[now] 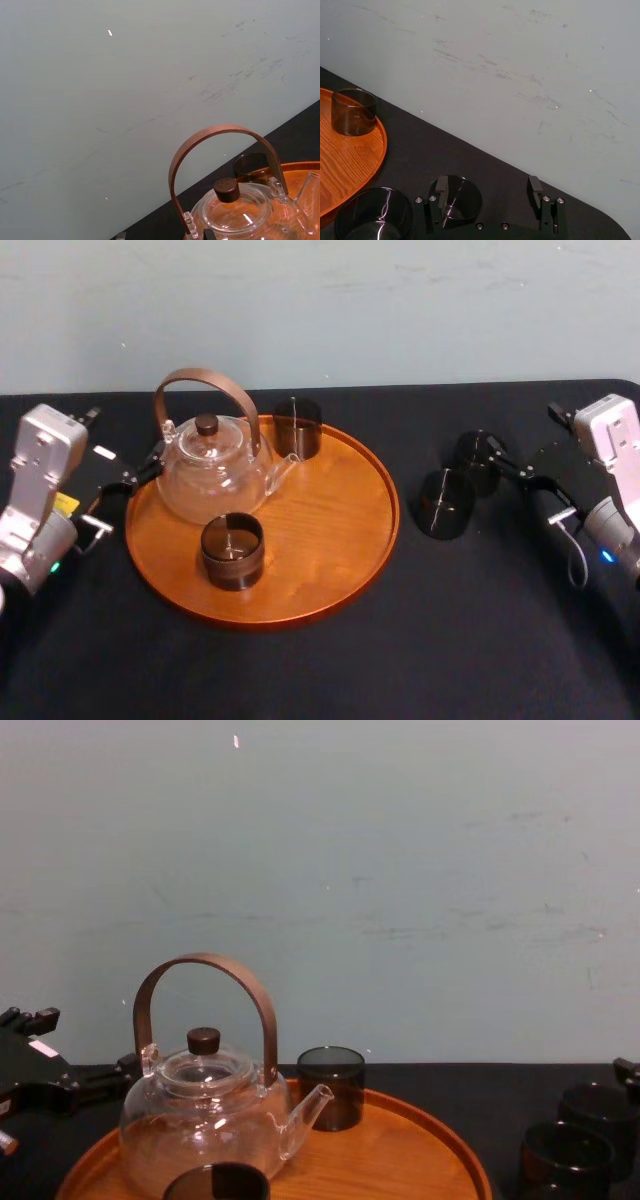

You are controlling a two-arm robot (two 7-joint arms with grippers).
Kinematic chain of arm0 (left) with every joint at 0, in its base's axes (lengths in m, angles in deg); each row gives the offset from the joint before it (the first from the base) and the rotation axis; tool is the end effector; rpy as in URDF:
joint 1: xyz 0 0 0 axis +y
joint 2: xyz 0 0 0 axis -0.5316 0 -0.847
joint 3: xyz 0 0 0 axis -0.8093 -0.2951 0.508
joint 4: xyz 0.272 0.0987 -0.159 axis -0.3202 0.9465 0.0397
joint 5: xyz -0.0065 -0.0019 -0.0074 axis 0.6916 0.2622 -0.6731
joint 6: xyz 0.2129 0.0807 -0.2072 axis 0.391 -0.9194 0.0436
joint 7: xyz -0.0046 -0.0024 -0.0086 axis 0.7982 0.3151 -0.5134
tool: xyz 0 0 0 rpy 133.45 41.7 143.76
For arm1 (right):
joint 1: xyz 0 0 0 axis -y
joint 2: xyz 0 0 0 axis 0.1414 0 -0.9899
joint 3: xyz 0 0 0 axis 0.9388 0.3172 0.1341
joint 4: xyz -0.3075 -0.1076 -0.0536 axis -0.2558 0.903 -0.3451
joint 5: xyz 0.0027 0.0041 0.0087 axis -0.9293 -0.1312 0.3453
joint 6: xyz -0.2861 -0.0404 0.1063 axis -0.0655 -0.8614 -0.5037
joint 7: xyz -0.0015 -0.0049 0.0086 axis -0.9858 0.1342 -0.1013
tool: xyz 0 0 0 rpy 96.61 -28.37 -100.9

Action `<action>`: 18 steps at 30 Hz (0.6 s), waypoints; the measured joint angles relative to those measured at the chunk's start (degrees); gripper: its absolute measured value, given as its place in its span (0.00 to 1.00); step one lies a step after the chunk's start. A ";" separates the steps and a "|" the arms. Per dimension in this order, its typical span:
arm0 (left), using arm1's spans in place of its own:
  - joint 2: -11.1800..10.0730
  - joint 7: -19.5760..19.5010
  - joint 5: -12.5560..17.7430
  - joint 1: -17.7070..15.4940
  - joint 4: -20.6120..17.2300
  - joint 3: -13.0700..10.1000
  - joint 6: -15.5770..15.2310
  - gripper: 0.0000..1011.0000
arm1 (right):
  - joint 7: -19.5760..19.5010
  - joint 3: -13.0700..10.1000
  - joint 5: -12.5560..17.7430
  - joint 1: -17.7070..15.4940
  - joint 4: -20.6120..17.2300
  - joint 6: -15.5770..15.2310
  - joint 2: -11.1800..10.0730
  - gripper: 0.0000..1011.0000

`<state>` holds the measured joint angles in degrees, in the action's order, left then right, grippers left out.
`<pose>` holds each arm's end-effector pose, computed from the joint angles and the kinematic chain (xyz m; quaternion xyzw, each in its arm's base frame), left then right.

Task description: Pick up the glass from the table and place it on the tray.

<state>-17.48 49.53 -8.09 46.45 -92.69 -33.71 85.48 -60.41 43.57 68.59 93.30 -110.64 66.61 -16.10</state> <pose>0.3638 0.1056 -0.3344 0.1414 -0.1324 0.5799 0.7913 0.3639 -0.1058 -0.3345 -0.1415 -0.1318 -0.5795 0.7917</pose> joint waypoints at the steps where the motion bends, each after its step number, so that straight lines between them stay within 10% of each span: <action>1: 0.00 0.00 0.00 0.00 0.00 0.00 0.00 0.99 | 0.30 -0.10 0.01 0.01 0.09 0.00 0.06 0.99; 18: 0.00 0.00 0.00 0.00 0.00 0.00 0.00 0.99 | 5.38 -3.00 1.82 -4.37 -6.43 -2.12 -1.52 0.99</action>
<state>-17.48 49.53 -8.09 46.45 -92.69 -33.71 85.48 -55.04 40.57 70.41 88.92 -117.07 64.49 -17.62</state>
